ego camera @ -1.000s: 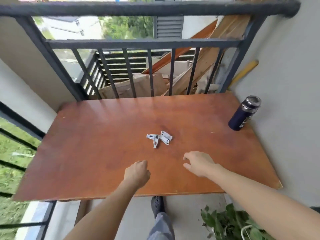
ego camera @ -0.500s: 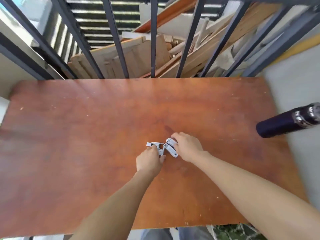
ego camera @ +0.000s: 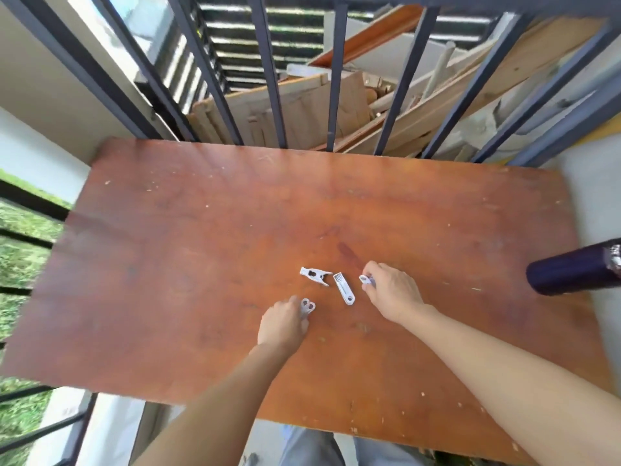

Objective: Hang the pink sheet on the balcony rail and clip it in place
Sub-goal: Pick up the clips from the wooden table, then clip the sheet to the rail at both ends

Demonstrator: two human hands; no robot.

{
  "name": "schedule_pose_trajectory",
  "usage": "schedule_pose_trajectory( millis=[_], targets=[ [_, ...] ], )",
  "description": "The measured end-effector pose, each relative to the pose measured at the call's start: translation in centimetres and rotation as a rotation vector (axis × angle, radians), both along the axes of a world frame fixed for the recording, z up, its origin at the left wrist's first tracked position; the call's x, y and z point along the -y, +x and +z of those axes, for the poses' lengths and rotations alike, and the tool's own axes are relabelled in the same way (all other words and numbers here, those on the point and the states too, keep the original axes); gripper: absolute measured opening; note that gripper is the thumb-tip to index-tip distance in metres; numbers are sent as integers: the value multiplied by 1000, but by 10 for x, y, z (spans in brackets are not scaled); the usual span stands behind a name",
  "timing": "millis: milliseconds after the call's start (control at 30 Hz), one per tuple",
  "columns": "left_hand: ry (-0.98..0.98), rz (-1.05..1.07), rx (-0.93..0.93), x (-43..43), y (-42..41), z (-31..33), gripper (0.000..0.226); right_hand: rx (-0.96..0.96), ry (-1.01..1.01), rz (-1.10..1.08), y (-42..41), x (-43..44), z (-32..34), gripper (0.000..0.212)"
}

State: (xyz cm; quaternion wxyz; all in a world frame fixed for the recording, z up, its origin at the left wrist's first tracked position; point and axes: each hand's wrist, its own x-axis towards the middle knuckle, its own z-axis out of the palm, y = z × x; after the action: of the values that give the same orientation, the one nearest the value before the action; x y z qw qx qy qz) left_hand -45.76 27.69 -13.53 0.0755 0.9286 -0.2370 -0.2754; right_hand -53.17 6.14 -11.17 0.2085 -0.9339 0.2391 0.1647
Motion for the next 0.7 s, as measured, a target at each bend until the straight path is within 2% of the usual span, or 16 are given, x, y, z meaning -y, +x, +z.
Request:
schedule_pose_trajectory(
  millis=[167,300,500,600,700],
  targets=[
    [-36,135,0,-51,-37,44,41,64,47,164,1,-23,34,36],
    [-13,280,37,-107,-80,83,38,121,104,326,9,-80,61,43],
    [15,619,169,-226,-152,139,42,128,263,638,3,-212,95,43],
    [72,764,246,-293,-193,159,34,175,295,790,-18,-282,112,44],
    [143,846,354,-358,-241,182,28,175,269,951,-45,-348,126,28]
  ],
)
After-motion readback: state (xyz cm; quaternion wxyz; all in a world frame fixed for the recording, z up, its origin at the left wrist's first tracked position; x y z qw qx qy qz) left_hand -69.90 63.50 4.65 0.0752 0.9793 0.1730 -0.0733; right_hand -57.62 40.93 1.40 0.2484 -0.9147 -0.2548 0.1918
